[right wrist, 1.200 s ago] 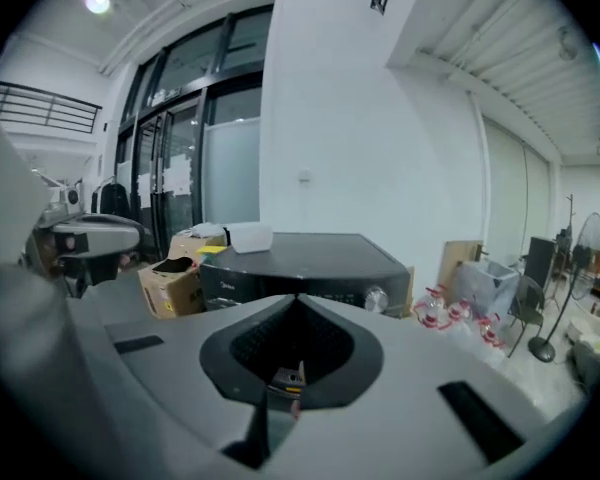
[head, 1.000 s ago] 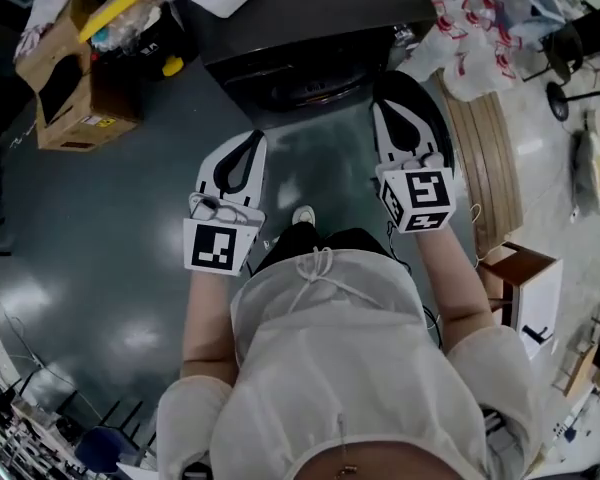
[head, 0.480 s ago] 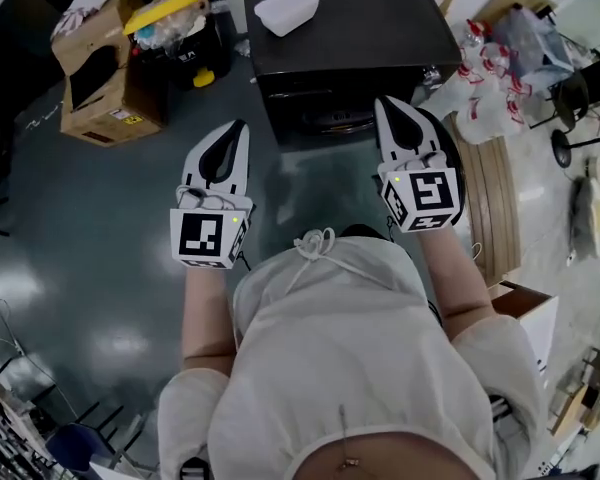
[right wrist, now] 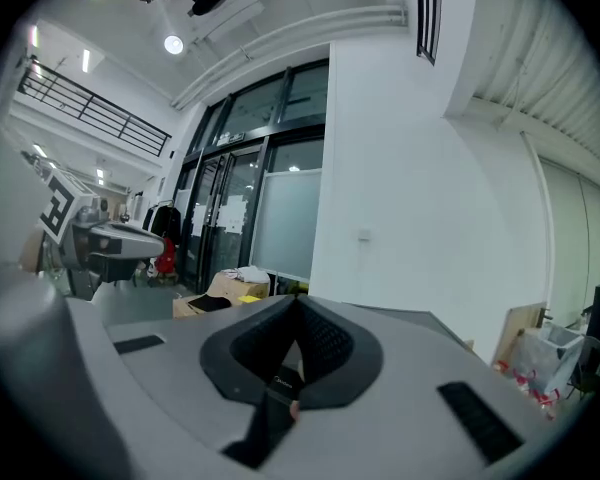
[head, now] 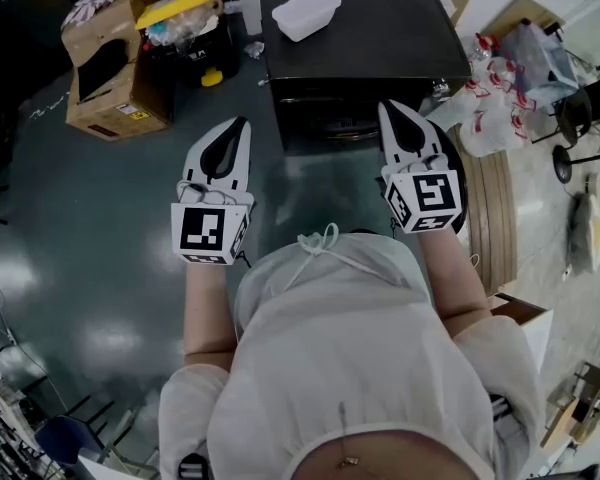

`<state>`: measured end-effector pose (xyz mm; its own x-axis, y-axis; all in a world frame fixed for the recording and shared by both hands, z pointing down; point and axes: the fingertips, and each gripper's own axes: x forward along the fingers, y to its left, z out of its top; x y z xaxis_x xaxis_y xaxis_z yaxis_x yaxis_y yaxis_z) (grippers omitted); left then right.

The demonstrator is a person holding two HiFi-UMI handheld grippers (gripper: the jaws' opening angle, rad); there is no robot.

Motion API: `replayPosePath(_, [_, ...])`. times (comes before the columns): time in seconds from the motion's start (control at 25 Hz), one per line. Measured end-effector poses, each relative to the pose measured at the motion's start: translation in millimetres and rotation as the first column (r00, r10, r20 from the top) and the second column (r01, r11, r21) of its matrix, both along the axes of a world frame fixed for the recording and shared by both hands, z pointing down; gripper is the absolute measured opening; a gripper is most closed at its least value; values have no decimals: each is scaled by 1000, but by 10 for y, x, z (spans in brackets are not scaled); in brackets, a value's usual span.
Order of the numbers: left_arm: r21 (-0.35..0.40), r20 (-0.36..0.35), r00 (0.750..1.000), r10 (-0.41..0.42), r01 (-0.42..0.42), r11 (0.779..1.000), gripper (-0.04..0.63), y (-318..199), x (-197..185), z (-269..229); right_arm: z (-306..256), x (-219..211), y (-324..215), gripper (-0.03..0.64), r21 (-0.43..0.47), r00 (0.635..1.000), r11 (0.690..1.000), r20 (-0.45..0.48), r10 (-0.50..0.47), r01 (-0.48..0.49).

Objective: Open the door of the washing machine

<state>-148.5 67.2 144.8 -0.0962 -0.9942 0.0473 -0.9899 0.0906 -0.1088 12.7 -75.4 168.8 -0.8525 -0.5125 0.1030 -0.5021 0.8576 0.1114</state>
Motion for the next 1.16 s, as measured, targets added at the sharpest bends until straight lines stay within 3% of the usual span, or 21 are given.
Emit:
replayPosePath(0.2, [-8,5,1000,15,-15,1000,21,-48,76,19,28,17,11,3,-4,1000,1000,-2,-21,21])
replayPosePath(1.16, [-26,21,998,65,-65,998,21,-334,571,125,74,669,-230,2,-43,996,998,69,54,-52])
